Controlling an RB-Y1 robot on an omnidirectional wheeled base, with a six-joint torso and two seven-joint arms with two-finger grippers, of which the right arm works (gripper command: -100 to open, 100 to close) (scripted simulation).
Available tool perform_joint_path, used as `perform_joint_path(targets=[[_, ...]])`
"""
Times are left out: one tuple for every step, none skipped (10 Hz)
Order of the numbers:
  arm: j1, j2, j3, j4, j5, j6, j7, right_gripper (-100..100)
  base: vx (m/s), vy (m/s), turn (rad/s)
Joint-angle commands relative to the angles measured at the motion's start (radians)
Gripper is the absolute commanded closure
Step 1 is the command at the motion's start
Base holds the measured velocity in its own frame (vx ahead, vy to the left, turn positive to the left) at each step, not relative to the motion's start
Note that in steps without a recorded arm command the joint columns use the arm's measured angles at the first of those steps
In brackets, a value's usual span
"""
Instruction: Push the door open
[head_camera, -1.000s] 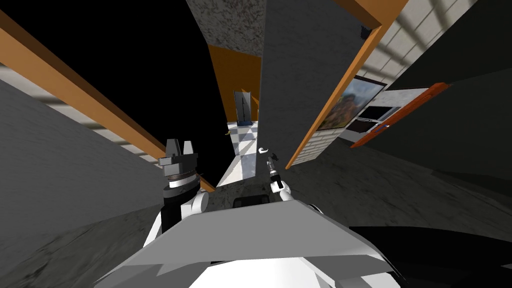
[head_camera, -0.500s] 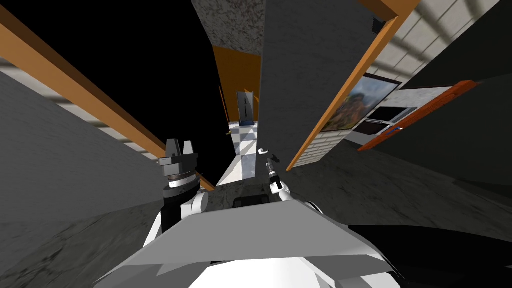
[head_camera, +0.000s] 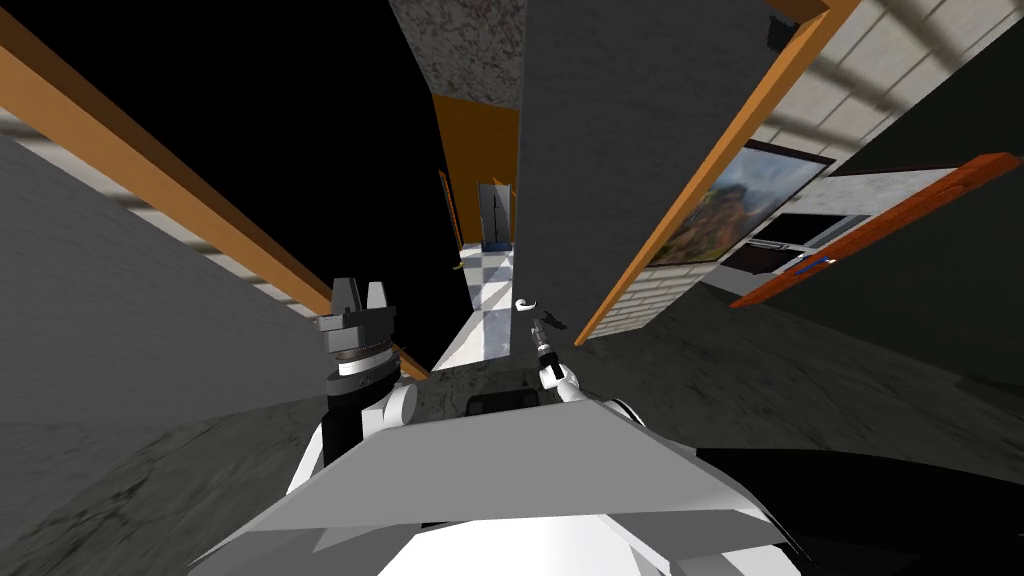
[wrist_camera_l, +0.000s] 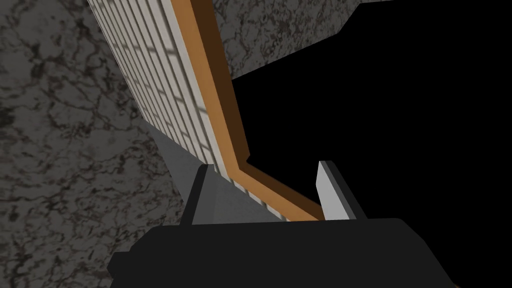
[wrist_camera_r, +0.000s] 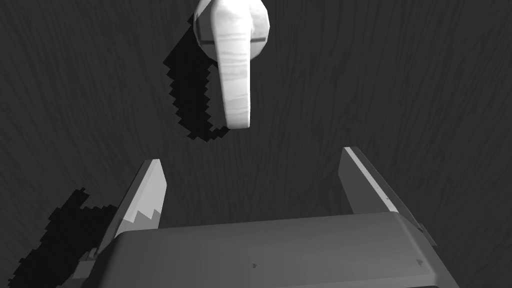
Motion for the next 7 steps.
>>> perform_joint_path(targets=[[0.001, -0.003, -0.003, 0.002, -0.002, -0.003, 0.002, -100, 0.130, 0.013, 0.028], [0.001, -0.004, -0.004, 0.003, -0.002, -0.004, 0.003, -100, 0.193, 0.012, 0.025], [0.002, -0.004, -0.006, 0.004, -0.003, -0.006, 0.004, -100, 0.180, 0.027, 0.028], [0.003, -0.004, -0.008, 0.006, -0.004, -0.008, 0.005, -100, 0.211, 0.047, 0.030], [0.004, -0.004, -0.010, 0.008, -0.006, -0.010, 0.007, -100, 0.223, 0.016, 0.027], [0.004, -0.002, -0.012, 0.009, -0.007, -0.012, 0.008, -100, 0.210, -0.015, 0.026], [0.005, 0.000, -0.014, 0.011, -0.008, -0.014, 0.010, -100, 0.190, -0.020, 0.028]])
